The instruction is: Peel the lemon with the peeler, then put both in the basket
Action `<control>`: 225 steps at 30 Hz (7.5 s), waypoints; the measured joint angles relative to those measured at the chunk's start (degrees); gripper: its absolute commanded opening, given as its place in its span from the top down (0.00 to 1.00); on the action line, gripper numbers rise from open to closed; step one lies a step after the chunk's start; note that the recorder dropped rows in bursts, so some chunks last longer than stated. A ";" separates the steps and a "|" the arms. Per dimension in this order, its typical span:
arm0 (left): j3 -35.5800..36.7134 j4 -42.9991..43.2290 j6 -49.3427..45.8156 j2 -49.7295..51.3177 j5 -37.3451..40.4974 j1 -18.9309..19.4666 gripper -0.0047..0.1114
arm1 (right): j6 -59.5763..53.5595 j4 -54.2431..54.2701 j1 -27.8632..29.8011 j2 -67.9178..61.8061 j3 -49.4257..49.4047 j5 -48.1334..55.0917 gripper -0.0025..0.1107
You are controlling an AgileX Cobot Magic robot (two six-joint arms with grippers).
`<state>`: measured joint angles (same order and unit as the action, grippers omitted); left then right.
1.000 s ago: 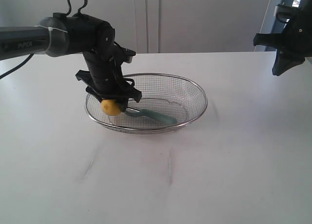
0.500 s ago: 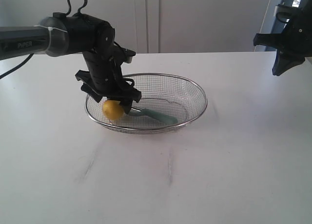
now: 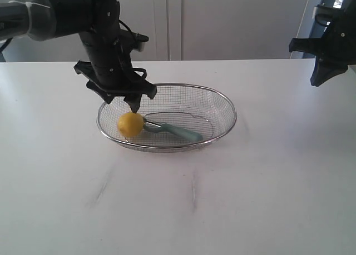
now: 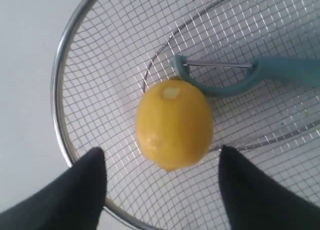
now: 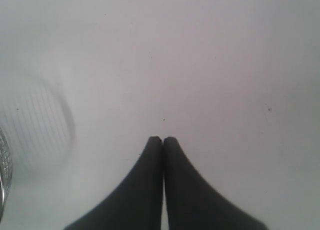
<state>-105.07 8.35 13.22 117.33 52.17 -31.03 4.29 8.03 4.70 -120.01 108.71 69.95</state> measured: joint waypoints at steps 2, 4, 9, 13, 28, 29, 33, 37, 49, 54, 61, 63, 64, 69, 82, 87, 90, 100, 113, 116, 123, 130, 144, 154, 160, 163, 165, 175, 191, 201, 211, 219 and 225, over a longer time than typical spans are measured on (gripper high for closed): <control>0.00 0.11 -0.23 -1.44 1.80 0.10 0.79 | 0.00 0.00 0.00 0.00 0.00 0.00 0.98; 0.00 0.11 -1.02 -2.98 3.12 0.90 0.94 | 0.00 0.00 0.00 0.00 0.00 0.00 0.98; 0.00 0.11 -1.67 -5.19 4.77 3.34 0.96 | 0.00 0.00 0.00 0.00 0.00 0.00 0.98; 0.00 0.11 -1.67 -6.14 6.32 6.64 0.96 | 0.00 0.00 0.00 0.00 0.00 0.00 0.98; 0.00 -2.76 -5.19 -6.66 12.45 17.76 0.96 | 0.00 0.00 0.00 0.00 0.00 0.00 0.98; 0.00 -3.24 -5.61 -6.78 12.45 18.04 0.96 | 0.00 0.00 0.00 0.00 0.00 0.00 0.98; 0.58 -4.07 -6.36 -8.49 12.56 18.31 0.96 | 0.00 0.00 0.00 0.00 0.00 0.00 0.98; 2.47 -4.30 -6.45 -12.57 12.56 18.31 0.96 | 0.00 0.00 0.00 0.00 0.00 0.00 0.98; 7.73 -4.30 -6.45 -21.81 12.56 18.41 0.96 | 0.00 0.00 0.00 0.00 0.00 0.00 0.98; 7.68 -4.30 -6.45 -22.04 12.56 18.41 0.96 | 0.00 0.00 0.00 0.00 0.00 0.00 0.98; 7.68 -4.30 -6.59 -22.04 12.56 18.41 0.96 | 0.00 0.00 0.00 0.00 0.00 0.00 0.98; 7.68 -4.30 -6.59 -22.04 12.56 18.41 0.96 | 0.00 0.00 0.00 0.00 0.00 0.00 0.98; 7.68 -4.30 -6.59 -22.04 12.56 18.41 0.96 | 0.00 0.00 0.00 0.00 0.00 0.00 0.98; 7.68 -4.30 -6.70 -22.48 12.66 18.41 0.96 | 0.00 0.00 0.00 0.00 0.00 0.00 0.98; 19.69 -4.30 -6.70 -36.41 -1.98 18.41 0.96 | 0.00 0.00 0.00 0.00 0.00 0.00 0.98; 26.71 -4.18 -6.70 -42.40 -7.26 18.41 0.96 | 0.00 0.00 0.00 0.00 0.00 0.00 0.98; 31.98 -3.40 -6.70 -46.26 -11.29 18.41 0.96 | 0.00 0.00 0.00 0.00 0.00 0.00 0.98; 47.77 -3.20 -6.70 -58.48 -18.37 23.29 0.96 | 0.00 0.00 0.00 0.00 0.00 0.00 0.98; 65.20 -3.20 -6.70 -74.58 -25.39 28.37 0.96 | 0.00 0.00 0.00 0.00 0.00 0.00 0.98; 69.91 -3.20 -6.70 -77.85 -28.70 28.37 0.96 | 0.00 0.00 0.00 0.00 0.00 0.00 0.98; 82.91 -3.20 -6.70 -85.42 -38.38 29.09 0.96 | 0.00 0.00 0.00 0.00 0.00 0.00 0.98; 93.17 -3.44 -6.48 -94.25 -40.58 33.67 0.96 | 0.00 0.00 0.00 0.00 0.00 0.00 0.98; 104.79 -3.87 -6.71 -115.15 -38.92 35.03 0.96 | 0.00 0.00 0.00 0.00 0.00 0.00 0.98; 104.79 -3.75 -6.97 -117.06 -38.71 35.03 0.96 | 0.00 0.00 0.00 0.00 0.00 0.00 0.98; 104.79 -3.75 -8.85 -117.06 -38.71 35.03 0.96 | 0.00 0.00 0.00 0.00 0.00 -1.95 0.98; 104.79 -3.75 -8.97 -117.06 -38.71 35.03 0.96 | 0.00 0.00 0.00 0.00 0.00 -3.12 0.98; 104.79 -3.75 -8.97 -117.06 -38.71 35.03 0.96 | 0.00 0.00 0.00 0.00 0.00 -3.26 0.98; 104.79 -3.75 -8.97 -117.06 -38.71 35.03 0.96 | 0.00 0.00 0.00 0.00 0.00 -3.26 0.98; 104.79 -3.75 -9.07 -117.06 -38.71 35.03 0.96 | 0.00 0.00 0.00 5.89 0.00 -4.41 0.98; 104.79 -3.75 -9.07 -117.06 -38.71 35.03 0.96 | 0.00 0.00 0.00 21.62 0.00 -4.53 0.98; 104.79 -3.75 -9.07 -117.06 -38.71 35.03 0.96 | 0.00 0.00 0.00 40.48 -10.27 -9.31 0.98; 104.79 -3.75 -9.07 -117.06 -38.71 35.03 0.96 | 0.00 0.00 0.00 53.29 -20.69 -10.27 0.98; 104.79 -3.75 -9.07 -117.06 -38.71 35.03 0.96 | 0.00 0.00 0.00 64.59 -32.29 -11.75 0.98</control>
<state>-0.27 4.59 4.15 0.27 13.46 4.00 4.29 8.03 4.70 -55.42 76.42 58.21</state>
